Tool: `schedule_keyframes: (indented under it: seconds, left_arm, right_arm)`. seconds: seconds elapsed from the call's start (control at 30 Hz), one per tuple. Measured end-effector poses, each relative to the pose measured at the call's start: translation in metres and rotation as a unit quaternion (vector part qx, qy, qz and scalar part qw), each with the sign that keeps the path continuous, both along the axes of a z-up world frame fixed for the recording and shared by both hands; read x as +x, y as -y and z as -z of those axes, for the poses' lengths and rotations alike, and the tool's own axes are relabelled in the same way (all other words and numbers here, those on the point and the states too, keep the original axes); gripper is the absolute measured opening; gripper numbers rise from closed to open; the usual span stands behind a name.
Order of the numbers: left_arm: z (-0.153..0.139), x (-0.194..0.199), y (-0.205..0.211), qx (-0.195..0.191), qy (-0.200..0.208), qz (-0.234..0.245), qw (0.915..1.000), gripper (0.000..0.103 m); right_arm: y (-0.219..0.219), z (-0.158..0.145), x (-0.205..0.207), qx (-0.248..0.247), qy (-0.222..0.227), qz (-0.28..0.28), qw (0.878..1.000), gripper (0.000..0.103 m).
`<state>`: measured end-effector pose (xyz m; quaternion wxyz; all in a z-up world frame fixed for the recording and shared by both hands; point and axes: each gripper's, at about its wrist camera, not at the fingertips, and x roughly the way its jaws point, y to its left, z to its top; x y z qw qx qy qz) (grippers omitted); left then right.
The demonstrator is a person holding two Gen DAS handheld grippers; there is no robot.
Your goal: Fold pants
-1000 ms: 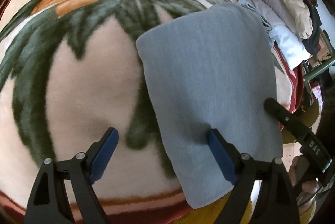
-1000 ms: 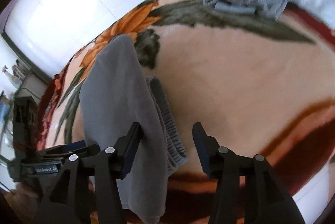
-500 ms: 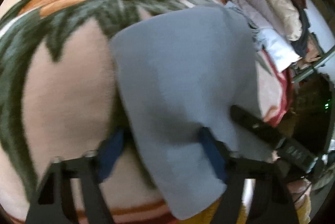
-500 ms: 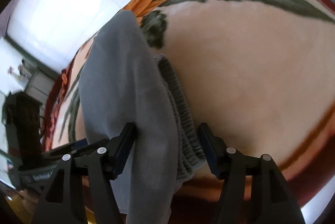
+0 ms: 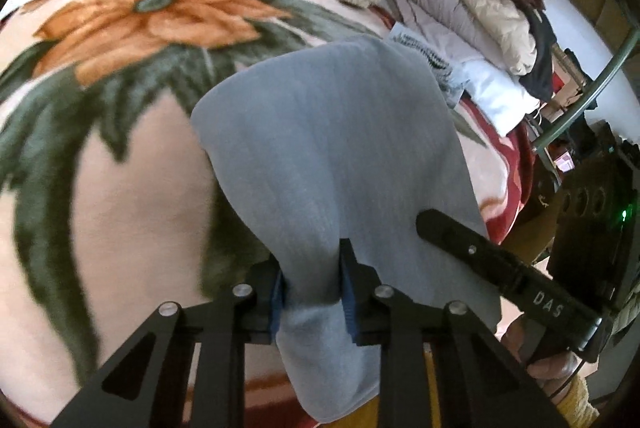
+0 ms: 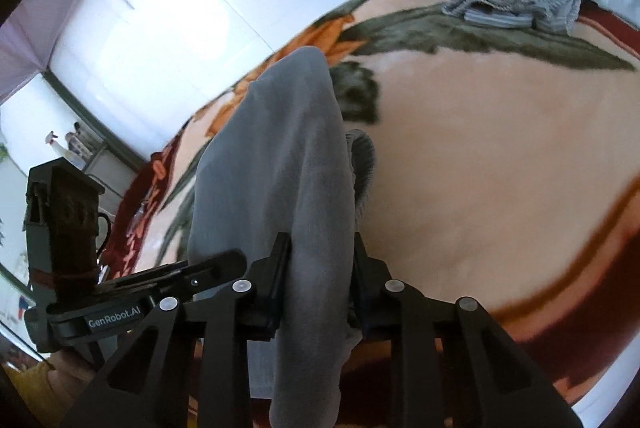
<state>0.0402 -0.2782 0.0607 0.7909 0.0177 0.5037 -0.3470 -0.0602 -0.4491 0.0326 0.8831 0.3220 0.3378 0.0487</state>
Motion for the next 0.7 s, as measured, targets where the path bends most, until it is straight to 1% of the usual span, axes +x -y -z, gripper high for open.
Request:
schedule_keyframes:
  seconds: [0.07, 0.23, 0.47, 0.7]
  left_arm:
    - [-0.01, -0.003, -0.01, -0.002, 0.008, -0.007, 0.9999, 0.024]
    - [-0.034, -0.01, -0.043, -0.007, 0.026, -0.023, 0.9994, 0.024]
    - [-0.068, -0.022, -0.091, 0.014, 0.057, -0.042, 0.9974, 0.025]
    - [-0.096, -0.04, -0.155, 0.008, 0.081, -0.084, 0.9931, 0.025]
  right_arm:
    - [-0.01, -0.007, -0.001, 0.006, 0.01, -0.005, 1.0, 0.028]
    - [-0.038, -0.028, 0.0, 0.0, 0.028, -0.02, 0.999, 0.028]
    - [-0.093, -0.055, -0.001, -0.014, 0.055, -0.043, 0.997, 0.028]
    - [-0.153, -0.089, -0.003, -0.044, 0.082, -0.072, 0.993, 0.028]
